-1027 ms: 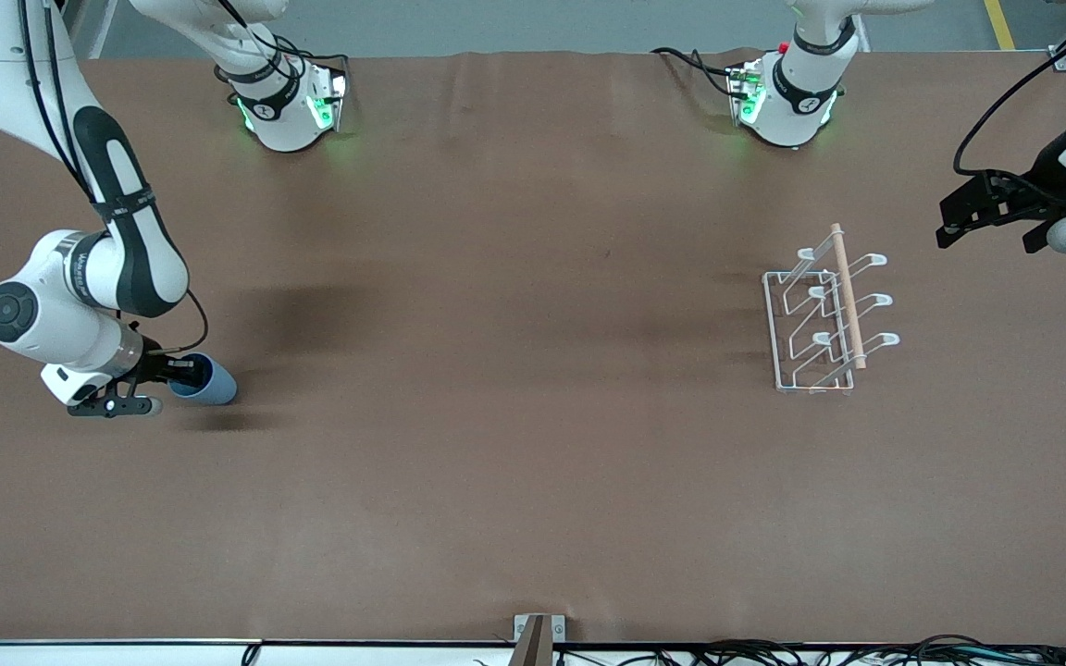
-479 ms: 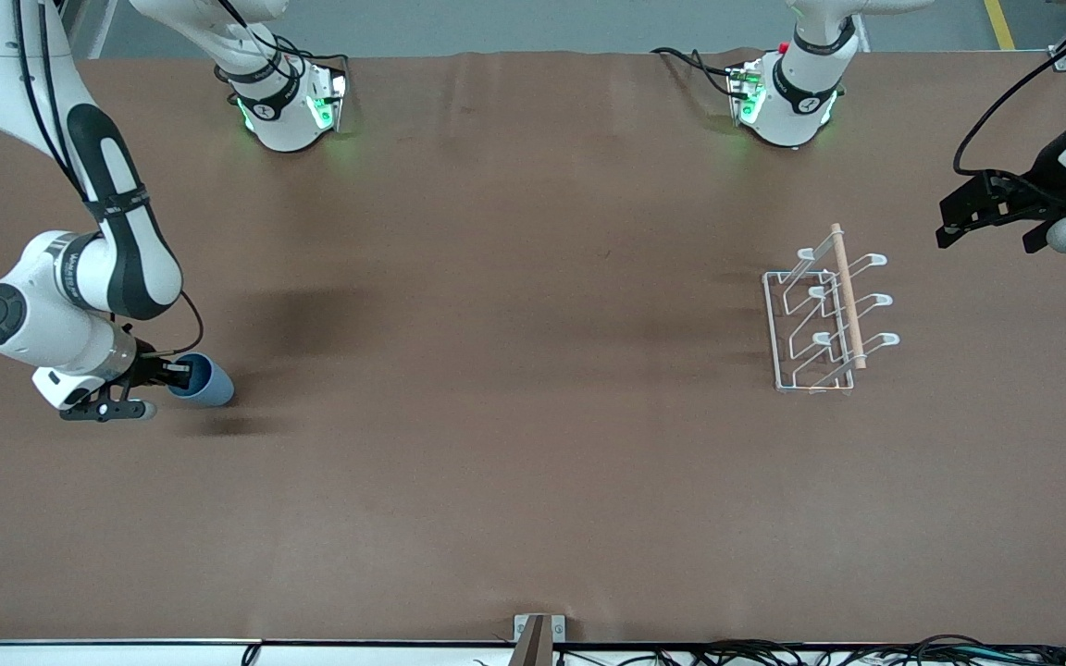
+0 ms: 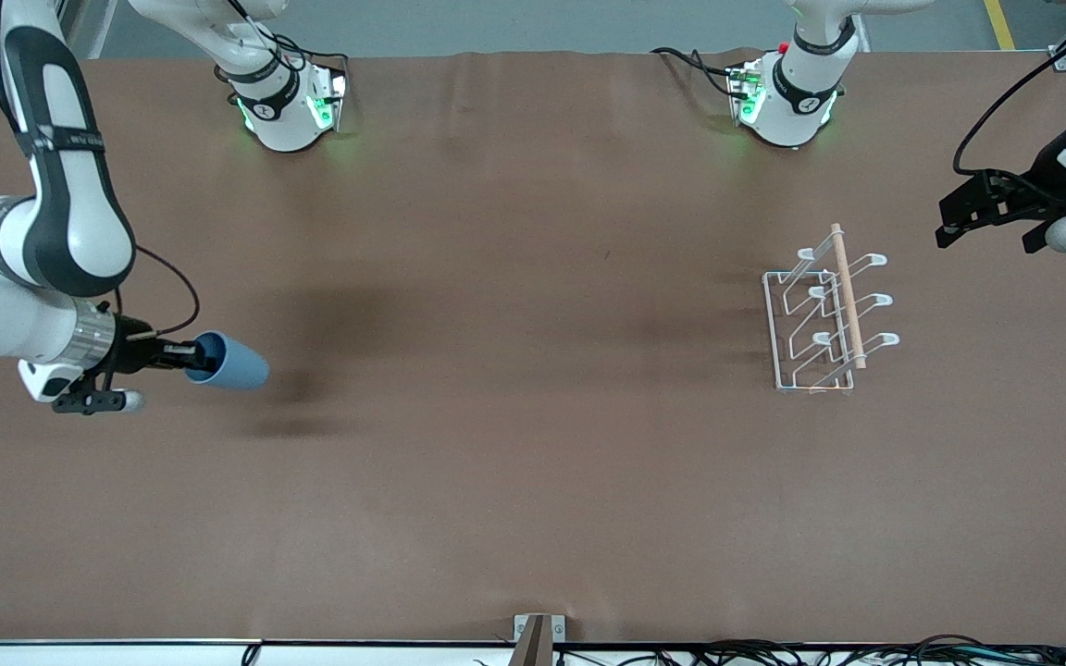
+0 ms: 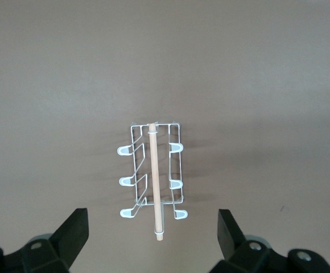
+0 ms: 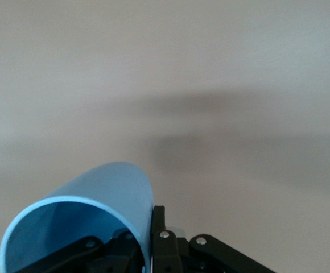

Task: Hang cup on cup holder
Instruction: 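Lift the blue cup with the right gripper while the left gripper approaches, then grasp the blue cup rim with the left gripper from the right gripper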

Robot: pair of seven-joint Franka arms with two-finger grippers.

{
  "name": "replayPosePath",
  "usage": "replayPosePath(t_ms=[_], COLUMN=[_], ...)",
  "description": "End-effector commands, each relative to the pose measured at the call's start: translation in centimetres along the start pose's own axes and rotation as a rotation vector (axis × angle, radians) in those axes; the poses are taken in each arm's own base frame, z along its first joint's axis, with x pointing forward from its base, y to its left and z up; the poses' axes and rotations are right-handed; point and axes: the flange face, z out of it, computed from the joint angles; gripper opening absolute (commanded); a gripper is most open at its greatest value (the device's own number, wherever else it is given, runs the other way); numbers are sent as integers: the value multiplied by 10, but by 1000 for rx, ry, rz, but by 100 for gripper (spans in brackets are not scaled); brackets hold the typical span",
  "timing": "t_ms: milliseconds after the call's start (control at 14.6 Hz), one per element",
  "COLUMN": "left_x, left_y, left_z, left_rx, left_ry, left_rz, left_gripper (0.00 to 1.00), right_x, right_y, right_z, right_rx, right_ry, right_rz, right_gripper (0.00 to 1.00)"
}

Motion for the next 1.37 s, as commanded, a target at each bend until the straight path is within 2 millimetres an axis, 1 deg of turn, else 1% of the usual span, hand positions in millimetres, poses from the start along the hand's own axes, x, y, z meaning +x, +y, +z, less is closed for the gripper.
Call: replayPosePath(t_ms=[0, 205, 274, 342, 411, 479, 548, 685, 753, 822, 890, 959, 1027, 1096, 1164, 1233, 1301], left_x=[-2, 0, 0, 0, -1, -3, -7, -15, -19, -22, -23, -27, -27, -30, -28, -32, -33], left_y=[1, 6, 12, 21, 36, 55, 80, 122, 138, 165, 193, 217, 240, 268, 287, 314, 330], left_z=[-9, -6, -5, -5, -5, -3, -1, 3, 6, 15, 29, 42, 58, 70, 78, 84, 91], left_rx=[17, 20, 18, 16, 15, 9, 6, -2, -7, -14, -26, -41, -74, -117, -144, -176, -198], left_ry=[16, 9, 7, 6, 4, 0, -6, -20, -27, -46, -70, -91, -108, -112, -112, -115, -120], left_rz=[36, 130, 187, 271, 360, 441, 519, 624, 661, 712, 753, 808, 847, 896, 930, 981, 1010], left_gripper=[100, 100, 100, 100, 100, 100, 100, 100, 100, 100, 100, 100, 100, 100, 100, 100, 100], right_x=[-18, -31, -35, -42, -49, -60, -70, -83, -86, -92, -97, -102, -107, -111, -113, -115, -117], right_y=[-43, -105, -124, -147, -170, -188, -209, -240, -252, -263, -274, -285, -293, -298, -300, -305, -305], right_z=[18, 40, 46, 58, 68, 86, 99, 112, 114, 119, 124, 127, 130, 134, 135, 137, 139], right_rx=[218, 391, 436, 492, 543, 578, 629, 700, 736, 764, 788, 803, 811, 814, 816, 827, 826], right_ry=[-49, -151, -180, -224, -259, -294, -323, -366, -383, -401, -416, -428, -437, -448, -450, -457, -460], right_rz=[56, 157, 176, 173, 173, 183, 192, 213, 238, 245, 247, 244, 242, 238, 239, 241, 245], right_gripper=[0, 0, 0, 1, 1, 1, 0, 1, 1, 1, 1, 1, 1, 1, 1, 1, 1])
